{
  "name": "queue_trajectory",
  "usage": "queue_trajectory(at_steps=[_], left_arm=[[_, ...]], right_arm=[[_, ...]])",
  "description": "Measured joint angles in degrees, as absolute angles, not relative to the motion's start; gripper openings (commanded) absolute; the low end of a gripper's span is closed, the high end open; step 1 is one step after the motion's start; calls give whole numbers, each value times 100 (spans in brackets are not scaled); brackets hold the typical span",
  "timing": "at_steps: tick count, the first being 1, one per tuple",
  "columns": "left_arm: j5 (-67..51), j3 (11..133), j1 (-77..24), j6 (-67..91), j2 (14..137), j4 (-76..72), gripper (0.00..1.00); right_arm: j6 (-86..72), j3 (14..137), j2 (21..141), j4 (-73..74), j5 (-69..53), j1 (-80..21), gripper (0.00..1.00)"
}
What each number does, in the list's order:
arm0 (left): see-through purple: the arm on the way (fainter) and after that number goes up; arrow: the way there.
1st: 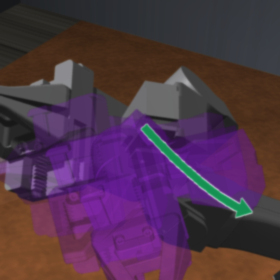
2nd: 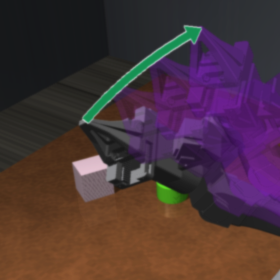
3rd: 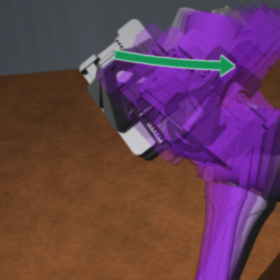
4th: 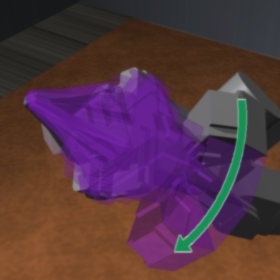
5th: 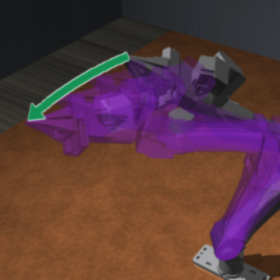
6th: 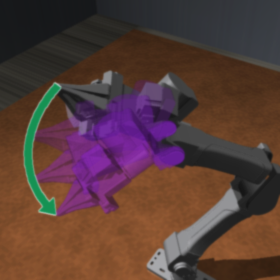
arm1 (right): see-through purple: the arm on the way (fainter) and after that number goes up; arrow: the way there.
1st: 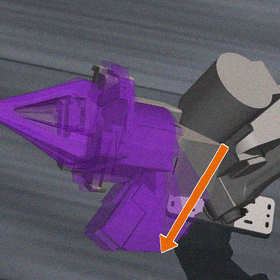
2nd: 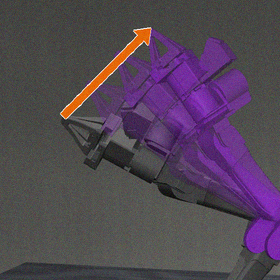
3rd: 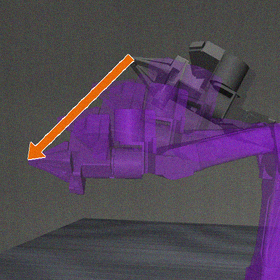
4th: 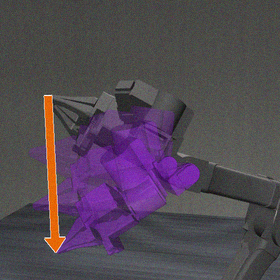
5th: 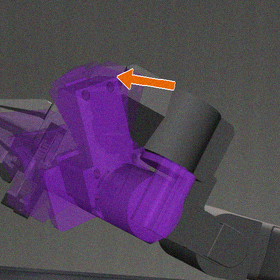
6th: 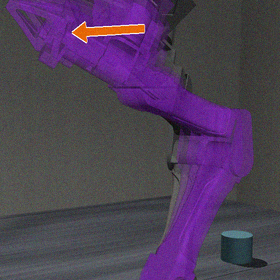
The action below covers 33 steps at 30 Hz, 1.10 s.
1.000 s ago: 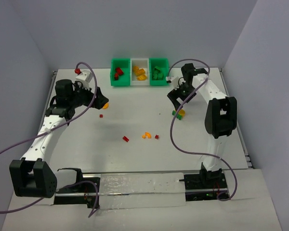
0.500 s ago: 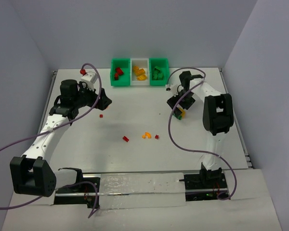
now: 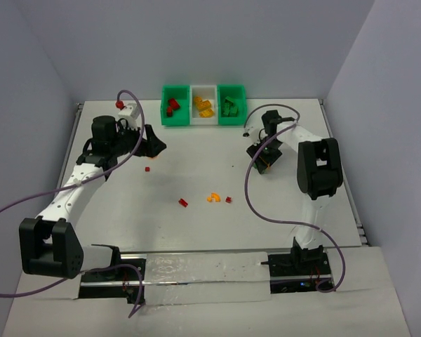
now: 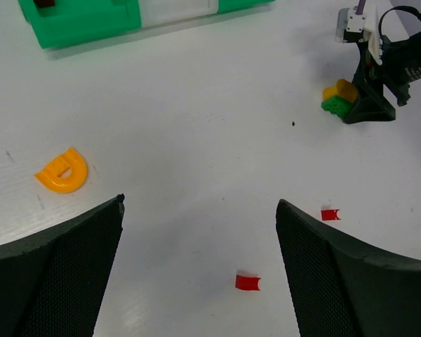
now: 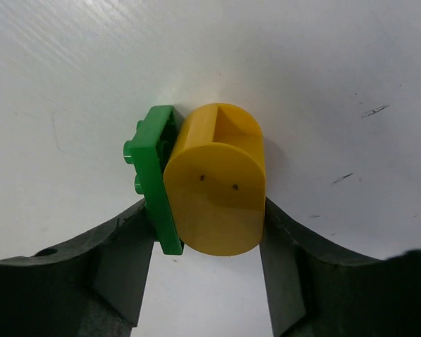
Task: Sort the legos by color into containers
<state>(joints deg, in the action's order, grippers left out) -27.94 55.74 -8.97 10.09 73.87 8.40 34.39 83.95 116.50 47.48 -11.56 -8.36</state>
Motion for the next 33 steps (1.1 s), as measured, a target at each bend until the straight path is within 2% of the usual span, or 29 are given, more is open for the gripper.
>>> queue_trajectory(at_steps=[3,9,15,23,33], left_arm=[[-2926,5538,-897,1245,7486,773,92],[-3397,5361,-906,1708,7530,580,91],[-3885,5347,-996,2109,7685,398,91],[-4425,5352,-1484,2785,7974,57,91],[-4797,5659,-2385,3061,8538,137,93]], right_arm=[[3424,8327,11598,4644,-1224,-836,53],[3682,7971,11150,4530,-1635,-838,54],[4643,7736,9974,4605,-2316,-1009,54],[5743,7767,8914,4582,-2643,-2409,53],[6472,7767,8697,4608,-2089,-3632,53]])
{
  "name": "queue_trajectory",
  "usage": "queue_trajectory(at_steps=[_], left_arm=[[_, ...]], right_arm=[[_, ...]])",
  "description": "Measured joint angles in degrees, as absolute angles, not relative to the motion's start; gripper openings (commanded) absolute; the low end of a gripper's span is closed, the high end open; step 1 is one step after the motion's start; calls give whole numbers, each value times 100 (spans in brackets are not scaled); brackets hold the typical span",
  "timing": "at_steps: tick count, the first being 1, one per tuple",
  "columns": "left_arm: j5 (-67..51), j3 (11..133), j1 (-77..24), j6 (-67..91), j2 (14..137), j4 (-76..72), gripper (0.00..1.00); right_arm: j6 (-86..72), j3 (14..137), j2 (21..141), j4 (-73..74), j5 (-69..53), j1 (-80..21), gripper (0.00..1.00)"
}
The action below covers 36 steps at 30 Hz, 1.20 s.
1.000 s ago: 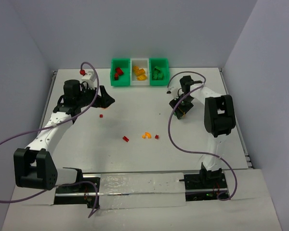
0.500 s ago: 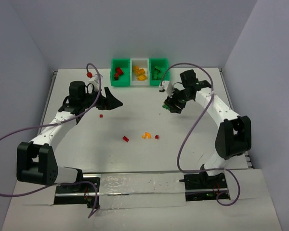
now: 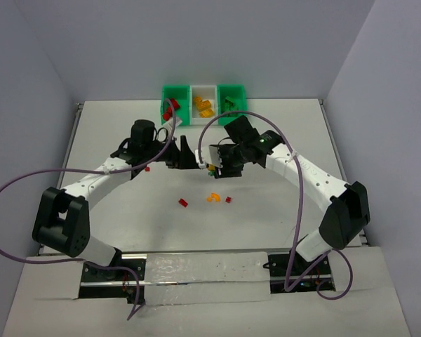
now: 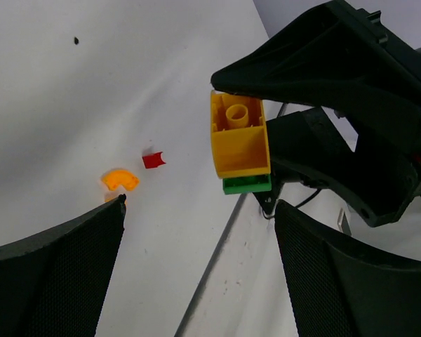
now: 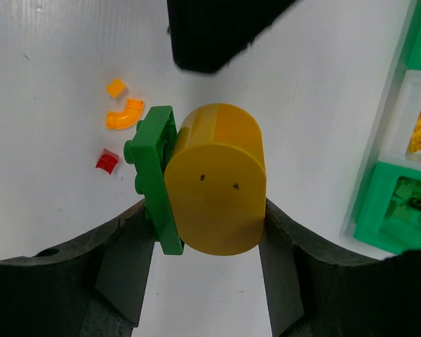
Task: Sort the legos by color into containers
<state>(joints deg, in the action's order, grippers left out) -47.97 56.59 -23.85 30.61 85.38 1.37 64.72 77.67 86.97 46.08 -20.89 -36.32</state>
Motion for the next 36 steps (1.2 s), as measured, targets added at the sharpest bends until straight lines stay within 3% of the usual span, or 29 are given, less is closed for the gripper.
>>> queue_trajectory(at_steps=[18,28,36], left_arm=[[-5223,5664,-2794,3354,8807,-126,84],[-5550,5664,-2815,3594,8942,-469,59],[-5645,5664,-2882,3598,9093,-464,53]], right_arm=[[6904,7647,8604,4595,-1484,-4257,53],[7110,7544,8582,4587,-1351,-4527,53],[7152,7544,8582,4582,-1283,-4572,53]])
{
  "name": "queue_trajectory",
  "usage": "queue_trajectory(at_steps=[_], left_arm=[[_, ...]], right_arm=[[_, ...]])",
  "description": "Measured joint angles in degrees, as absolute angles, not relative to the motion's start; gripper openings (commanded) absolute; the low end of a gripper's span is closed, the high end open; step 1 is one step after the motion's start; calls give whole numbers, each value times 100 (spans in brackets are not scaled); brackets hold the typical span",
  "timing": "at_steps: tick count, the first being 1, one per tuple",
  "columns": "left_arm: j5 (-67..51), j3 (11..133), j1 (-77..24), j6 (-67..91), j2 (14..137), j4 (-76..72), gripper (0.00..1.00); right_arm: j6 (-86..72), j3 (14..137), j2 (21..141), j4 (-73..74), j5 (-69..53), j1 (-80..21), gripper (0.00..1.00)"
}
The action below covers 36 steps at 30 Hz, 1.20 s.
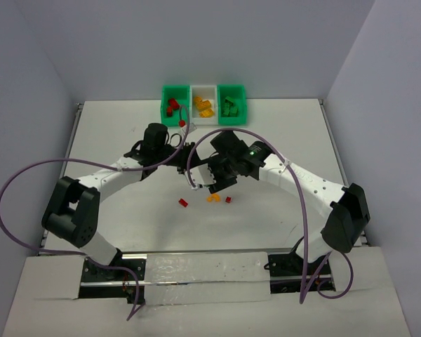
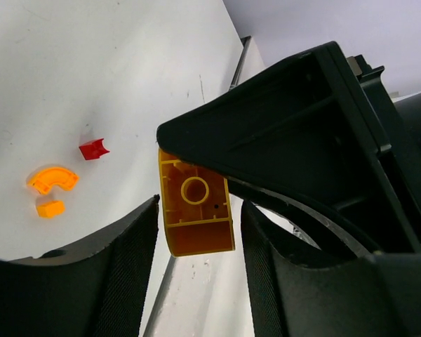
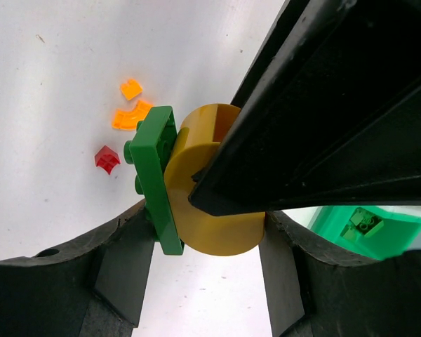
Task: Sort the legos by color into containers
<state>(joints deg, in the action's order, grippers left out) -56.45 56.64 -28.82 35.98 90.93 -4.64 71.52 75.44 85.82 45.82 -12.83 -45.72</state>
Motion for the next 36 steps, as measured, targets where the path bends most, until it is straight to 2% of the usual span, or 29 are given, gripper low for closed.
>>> queue_trajectory(at_steps=[6,7,9,10,11,13,19,23,28,32,36], left_arm=[[-5702,5664,-2889,3712,9118,-478,28],[-5732,5664,-2884,3763,9140,-497,19],[-5776,5664,-2883,3832,9182,-561,3],[-5790,5664,-2882,3858,9197,-590,0],[-5799,5664,-2882,3879,9208,-616,0],[-5849,5663,-2884,3922,9218,-664,0],[-5892,5557,-2675,3939,9077,-756,0],[-5885,5347,-1992,3906,8702,-789,0],[-5854,5108,-1348,3707,7912,-1056,0],[-5859,5105,-1350,3485,7509,-1346,0],[-5816,5100,-1354,3656,7423,-1908,0]], right_arm=[[7183,7543,8567,4577,-1232,-4605,55],[7192,7542,8560,4578,-1209,-4614,59],[7189,7533,8552,4577,-1159,-4629,77],[7188,7524,8550,4574,-1134,-4635,84],[7162,7506,8542,4542,-1103,-4640,93],[7028,7452,8522,4348,-995,-4659,100],[6229,7446,8437,3897,-699,-4611,100],[5436,7449,8135,3859,-875,-4239,100],[4169,7615,7743,4006,-1785,-3154,100],[2973,7826,7770,4137,-3222,-2480,98],[1364,7866,8034,3691,-4754,-2082,86]])
